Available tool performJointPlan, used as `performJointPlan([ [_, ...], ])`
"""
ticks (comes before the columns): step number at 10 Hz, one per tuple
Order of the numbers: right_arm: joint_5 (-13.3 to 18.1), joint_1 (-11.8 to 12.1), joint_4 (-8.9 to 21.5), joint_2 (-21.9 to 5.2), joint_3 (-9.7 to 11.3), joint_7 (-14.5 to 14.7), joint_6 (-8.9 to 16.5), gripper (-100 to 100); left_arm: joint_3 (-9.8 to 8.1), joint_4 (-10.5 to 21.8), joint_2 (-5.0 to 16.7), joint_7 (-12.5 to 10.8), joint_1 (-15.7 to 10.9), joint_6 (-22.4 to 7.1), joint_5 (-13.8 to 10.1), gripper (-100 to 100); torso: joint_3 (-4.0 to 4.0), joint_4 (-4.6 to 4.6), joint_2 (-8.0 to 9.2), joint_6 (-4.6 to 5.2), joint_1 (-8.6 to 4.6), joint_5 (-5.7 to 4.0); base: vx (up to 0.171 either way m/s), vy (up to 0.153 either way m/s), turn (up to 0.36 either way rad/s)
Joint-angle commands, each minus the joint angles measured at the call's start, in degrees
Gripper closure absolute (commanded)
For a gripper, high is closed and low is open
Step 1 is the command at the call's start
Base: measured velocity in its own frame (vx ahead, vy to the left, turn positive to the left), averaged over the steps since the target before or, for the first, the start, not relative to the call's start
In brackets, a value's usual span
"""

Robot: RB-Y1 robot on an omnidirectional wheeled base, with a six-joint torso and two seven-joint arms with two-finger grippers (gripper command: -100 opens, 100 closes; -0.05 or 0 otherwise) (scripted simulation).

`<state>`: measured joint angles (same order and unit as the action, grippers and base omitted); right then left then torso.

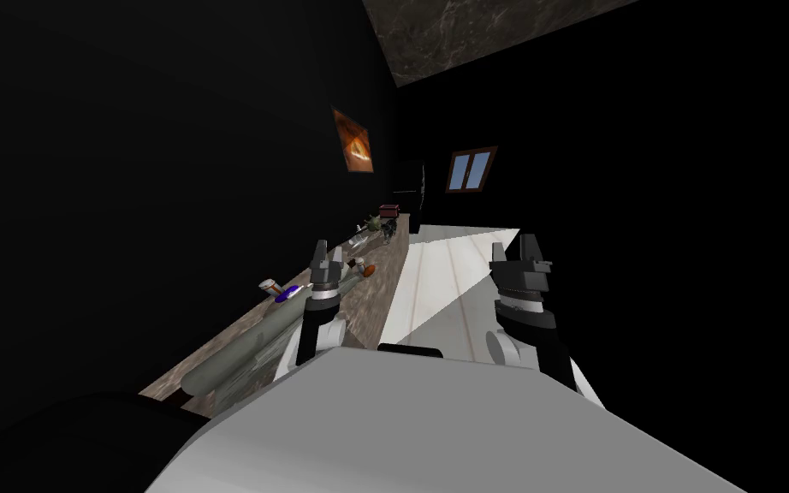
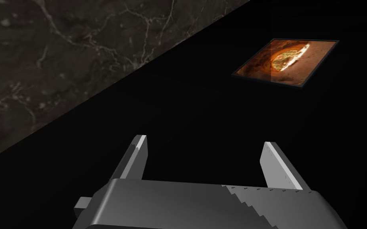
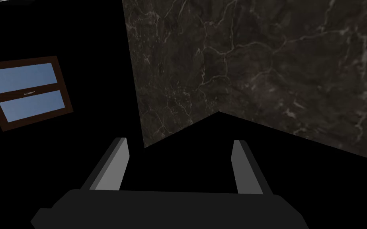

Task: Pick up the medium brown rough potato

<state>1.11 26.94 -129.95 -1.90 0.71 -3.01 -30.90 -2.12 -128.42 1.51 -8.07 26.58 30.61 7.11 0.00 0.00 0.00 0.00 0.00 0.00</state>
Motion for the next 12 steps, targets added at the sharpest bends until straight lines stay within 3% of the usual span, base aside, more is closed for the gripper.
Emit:
performJointPlan([
  [1, 0.0, 0.0, 0.0, 0.0, 0.0, 0.0, 0.0, 0, -0.24, -0.17, 2.3, -0.27, -0.07, -1.99, -0.73, -100, 0.0, 0.0, 0.0, 0.0, 0.0, 0.0, 0.002, -0.026, -0.002],
  [7, 0.0, 0.0, 0.0, 0.0, 0.0, 0.0, 0.0, 0, -1.33, -1.19, 6.85, -1.61, -0.01, -10.17, -4.21, -100, -0.01, 0.0, -0.02, 0.0, -0.18, -0.04, 0.005, -0.051, -0.003],
  [12, 0.0, 0.0, 0.0, 0.0, 0.0, 0.0, 0.0, 0, -1.93, -1.81, 8.43, -2.4, 0.17, -16.23, -6.19, -100, 0.0, 0.0, 0.01, 0.0, -0.18, -0.04, -0.002, -0.044, -0.005],
])
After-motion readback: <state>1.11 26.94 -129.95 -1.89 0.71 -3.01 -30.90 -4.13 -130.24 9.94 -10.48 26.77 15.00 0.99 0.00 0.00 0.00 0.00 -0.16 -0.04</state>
